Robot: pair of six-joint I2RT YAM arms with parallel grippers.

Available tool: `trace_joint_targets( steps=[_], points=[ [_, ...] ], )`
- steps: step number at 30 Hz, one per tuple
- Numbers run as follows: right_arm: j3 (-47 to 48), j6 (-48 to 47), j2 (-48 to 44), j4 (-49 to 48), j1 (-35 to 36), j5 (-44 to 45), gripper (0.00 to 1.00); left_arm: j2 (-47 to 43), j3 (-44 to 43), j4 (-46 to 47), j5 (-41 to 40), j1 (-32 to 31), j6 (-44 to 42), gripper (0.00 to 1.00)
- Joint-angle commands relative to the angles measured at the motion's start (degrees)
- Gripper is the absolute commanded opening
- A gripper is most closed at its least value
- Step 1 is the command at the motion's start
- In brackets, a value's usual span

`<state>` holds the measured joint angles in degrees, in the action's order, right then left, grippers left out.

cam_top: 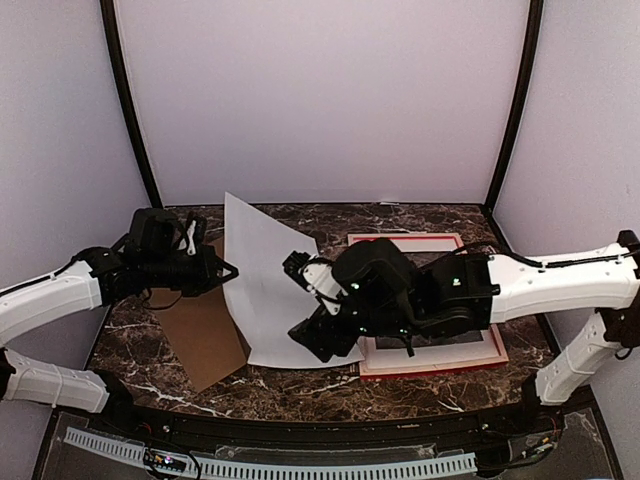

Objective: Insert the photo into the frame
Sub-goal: Position the photo frame at the center of the board.

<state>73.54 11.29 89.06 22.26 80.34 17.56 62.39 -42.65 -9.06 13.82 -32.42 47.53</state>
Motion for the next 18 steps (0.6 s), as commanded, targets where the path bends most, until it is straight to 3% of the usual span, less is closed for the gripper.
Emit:
trace_joint_targets(
  steps=[1, 9, 16, 18],
  points=[
    [-4.0, 5.1, -5.8, 1.4, -9.1, -1.1, 0.82, -0.4, -4.8, -6.8, -0.5, 0.9, -8.7, 0.0],
    [-11.0, 11.3, -10.0, 10.5, -39.9, -2.2, 0.81, 3.4, -15.5, -12.4, 5.9, 1.0, -17.6, 0.0],
    [-18.7, 8.9, -8.0, 7.2, -65.1, -11.6, 0.8, 6.4, -22.8, -13.6, 9.0, 1.0, -21.3, 0.0],
    [-19.6, 8.0, -5.5, 5.8, -69.0, -14.5, 0.79, 7.1, -23.9, -13.5, 9.7, 1.0, -21.4, 0.0]
  ],
)
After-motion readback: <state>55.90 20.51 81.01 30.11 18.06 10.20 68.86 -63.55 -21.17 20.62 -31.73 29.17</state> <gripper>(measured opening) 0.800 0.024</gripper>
